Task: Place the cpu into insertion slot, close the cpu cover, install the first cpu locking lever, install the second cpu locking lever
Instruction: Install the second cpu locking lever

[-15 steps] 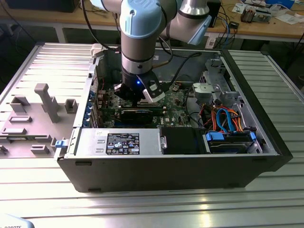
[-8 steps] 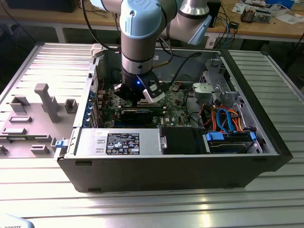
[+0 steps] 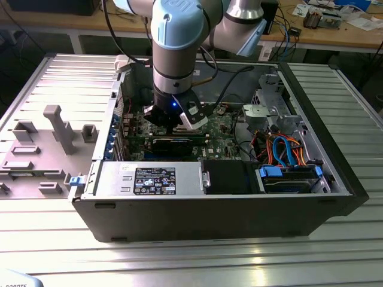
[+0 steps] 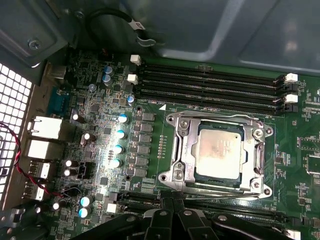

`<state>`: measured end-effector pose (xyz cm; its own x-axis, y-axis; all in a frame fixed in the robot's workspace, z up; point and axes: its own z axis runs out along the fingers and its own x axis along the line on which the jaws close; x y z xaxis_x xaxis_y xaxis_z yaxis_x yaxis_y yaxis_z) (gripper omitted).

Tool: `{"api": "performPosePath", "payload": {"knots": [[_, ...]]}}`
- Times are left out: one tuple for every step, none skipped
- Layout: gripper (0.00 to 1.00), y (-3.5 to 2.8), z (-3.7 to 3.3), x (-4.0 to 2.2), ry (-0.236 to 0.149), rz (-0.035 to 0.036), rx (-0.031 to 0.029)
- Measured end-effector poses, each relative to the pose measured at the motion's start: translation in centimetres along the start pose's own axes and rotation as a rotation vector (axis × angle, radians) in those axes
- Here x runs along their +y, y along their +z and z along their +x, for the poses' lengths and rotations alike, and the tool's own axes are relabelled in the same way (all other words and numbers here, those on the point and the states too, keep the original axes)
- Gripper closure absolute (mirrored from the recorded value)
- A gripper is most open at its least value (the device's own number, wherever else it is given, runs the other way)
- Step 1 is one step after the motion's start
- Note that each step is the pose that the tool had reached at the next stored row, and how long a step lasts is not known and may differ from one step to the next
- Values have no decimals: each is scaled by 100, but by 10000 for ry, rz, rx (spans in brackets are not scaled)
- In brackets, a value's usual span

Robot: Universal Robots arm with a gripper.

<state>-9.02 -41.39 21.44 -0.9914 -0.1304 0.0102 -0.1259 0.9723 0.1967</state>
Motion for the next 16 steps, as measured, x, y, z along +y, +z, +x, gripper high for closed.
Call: {"api": "performPosePath", "payload": {"knots": [[89, 1, 1, -6, 1, -38, -5], [89, 2, 2, -14, 0, -60, -7], [89, 0, 3, -22, -1, -124, -10], [89, -3, 5, -40, -2, -152, -13], [89, -7, 8, -58, -2, -154, -9], [89, -6, 9, -63, 0, -164, -9], [89, -5, 9, -65, 2, -183, -9], [89, 1, 9, -67, 73, -255, -23], [89, 7, 9, -69, 201, -325, -51], [89, 16, 9, -74, 295, -360, -67], [89, 31, 11, -78, 392, -370, -80], [89, 39, 18, -79, 409, -370, -84], [89, 48, 23, -80, 418, -371, -86], [89, 61, 31, -82, 428, -379, -88], [89, 67, 42, -81, 436, -410, -91], [89, 79, 43, -83, 444, -431, -97]]}}
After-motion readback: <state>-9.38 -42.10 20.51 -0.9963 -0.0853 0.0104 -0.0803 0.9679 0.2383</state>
